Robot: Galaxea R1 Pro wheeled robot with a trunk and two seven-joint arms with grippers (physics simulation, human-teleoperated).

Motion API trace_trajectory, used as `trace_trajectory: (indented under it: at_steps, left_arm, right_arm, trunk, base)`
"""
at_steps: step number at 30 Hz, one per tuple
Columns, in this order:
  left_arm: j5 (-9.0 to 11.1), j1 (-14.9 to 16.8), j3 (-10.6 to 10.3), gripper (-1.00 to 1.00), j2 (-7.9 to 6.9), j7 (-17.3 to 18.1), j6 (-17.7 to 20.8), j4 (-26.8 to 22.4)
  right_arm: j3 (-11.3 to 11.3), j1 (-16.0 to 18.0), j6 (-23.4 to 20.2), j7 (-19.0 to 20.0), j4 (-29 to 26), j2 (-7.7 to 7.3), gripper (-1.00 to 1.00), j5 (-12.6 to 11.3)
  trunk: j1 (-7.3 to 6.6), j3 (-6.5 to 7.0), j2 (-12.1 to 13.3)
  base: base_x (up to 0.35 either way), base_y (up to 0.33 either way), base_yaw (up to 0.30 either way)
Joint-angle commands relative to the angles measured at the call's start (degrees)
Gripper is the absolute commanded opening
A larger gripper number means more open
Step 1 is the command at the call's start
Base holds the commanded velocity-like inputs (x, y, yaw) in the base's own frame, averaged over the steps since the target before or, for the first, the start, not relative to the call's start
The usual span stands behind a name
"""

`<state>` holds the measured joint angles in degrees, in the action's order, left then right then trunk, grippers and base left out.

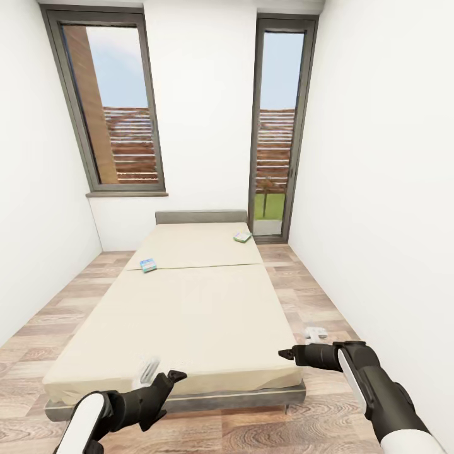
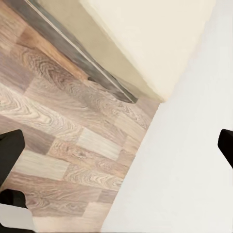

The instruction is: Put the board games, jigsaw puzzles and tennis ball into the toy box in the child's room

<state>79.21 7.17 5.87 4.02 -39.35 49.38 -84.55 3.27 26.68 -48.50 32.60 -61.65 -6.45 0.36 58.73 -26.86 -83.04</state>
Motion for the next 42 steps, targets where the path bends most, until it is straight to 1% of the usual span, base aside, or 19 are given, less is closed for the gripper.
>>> trace_trajectory:
  at_steps: [1,2,4,5,6,7,9,10,11,12,13,14,16,22,24,29,35,42]
  left_arm:
    - [0.60,0.47,-0.38,1.00,0.30,-2.87,0.16,0.52]
    - [0.60,0.47,-0.38,1.00,0.30,-2.87,0.16,0.52]
    - [0.60,1.09,-1.12,1.00,0.64,-6.15,0.14,1.53]
    - [0.60,1.09,-1.12,1.00,0.64,-6.15,0.14,1.53]
    - [0.61,1.30,-1.39,1.00,0.76,-7.31,0.13,1.88]
    - [0.61,1.30,-1.39,1.00,0.76,-7.31,0.13,1.88]
    - [0.64,1.63,-1.77,1.00,0.94,-8.99,0.16,2.34]
    - [0.64,1.63,-1.77,1.00,0.94,-8.99,0.16,2.34]
    - [0.65,1.75,-1.92,1.00,1.00,-9.59,0.16,2.50]
    - [0.65,1.75,-1.92,1.00,1.00,-9.59,0.16,2.50]
    - [0.65,1.85,-2.04,1.00,1.05,-10.05,0.17,2.63]
    - [0.65,1.85,-2.04,1.00,1.05,-10.05,0.17,2.63]
    - [0.66,1.97,-2.33,1.00,1.12,-10.71,0.19,2.81]
    - [0.67,2.10,-3.14,1.00,1.18,-11.24,0.22,2.68]
    - [0.68,2.12,-3.99,1.00,1.21,-11.44,0.22,2.38]
    - [0.68,2.15,-4.99,1.00,1.23,-11.62,0.21,1.59]
    - [0.68,2.19,-5.67,1.00,1.24,-11.72,0.20,0.26]
    - [0.68,2.20,-5.99,1.00,1.28,-11.74,0.19,-0.34]
  right_arm:
    - [0.03,0.04,-0.74,-2.35,0.24,0.24,1.00,0.07]
    - [0.03,0.04,-0.74,-2.35,0.24,0.24,1.00,0.07]
    - [-0.05,0.04,-1.72,-7.78,0.88,1.08,1.00,0.09]
    - [-0.05,0.04,-1.72,-7.78,0.88,1.08,1.00,0.09]
    - [-0.08,0.04,-2.14,-10.42,1.22,1.64,1.00,0.09]
    - [-0.08,0.04,-2.14,-10.42,1.22,1.64,1.00,0.09]
    - [-0.12,0.04,-2.74,-15.02,1.74,2.76,1.00,0.07]
    - [-0.12,0.04,-2.74,-15.02,1.74,2.76,1.00,0.07]
    - [-0.12,0.04,-2.95,-16.80,1.93,3.25,1.00,0.05]
    - [-0.12,0.04,-2.95,-16.80,1.93,3.25,1.00,0.05]
    - [-0.13,0.04,-3.12,-18.22,2.08,3.66,1.00,0.04]
    - [-0.13,0.04,-3.12,-18.22,2.08,3.66,1.00,0.04]
    - [-0.15,0.04,-3.36,-20.25,2.29,4.26,1.00,0.00]
    - [-0.17,0.04,-3.53,-21.99,2.46,4.77,1.00,-0.08]
    - [-0.18,0.04,-3.60,-22.65,2.52,4.96,1.00,-0.12]
    - [-0.19,0.04,-3.65,-23.22,2.58,5.13,1.00,-0.15]
    - [-0.19,0.04,-3.69,-23.57,2.58,5.23,1.00,-0.17]
    - [-0.19,0.04,-3.66,-23.68,2.54,5.28,1.00,-0.22]
  trunk:
    - [0.00,-0.07,-0.04]
    - [0.00,-0.07,-0.04]
    - [0.00,-0.07,-0.04]
    - [0.00,-0.07,-0.04]
    - [0.00,-0.07,-0.04]
    - [0.00,-0.07,-0.04]
    - [0.00,-0.07,-0.04]
    - [0.00,-0.07,-0.04]
    - [0.00,-0.07,-0.04]
    - [0.00,-0.07,-0.04]
    - [0.00,-0.07,-0.04]
    - [0.00,-0.07,-0.04]
    - [0.00,-0.07,-0.04]
    - [0.00,-0.07,-0.04]
    - [0.00,-0.07,-0.04]
    - [0.00,-0.07,-0.04]
    - [0.00,-0.07,-0.04]
    - [0.00,-0.07,-0.04]
  base:
    - [0.000,0.000,0.000]
    - [0.000,0.000,0.000]
    - [0.000,0.000,0.000]
    - [0.000,0.000,0.000]
    - [0.000,0.000,0.000]
    - [0.000,0.000,0.000]
    - [0.000,0.000,0.000]
    - [0.000,0.000,0.000]
    - [0.000,0.000,0.000]
    - [0.000,0.000,0.000]
    - [0.000,0.000,0.000]
    - [0.000,0.000,0.000]
    - [0.000,0.000,0.000]
    - [-0.002,0.002,0.000]
    - [-0.022,0.027,0.000]
    - [-0.043,0.050,0.000]
    - [-0.032,0.036,0.000]
    - [0.027,0.015,0.000]
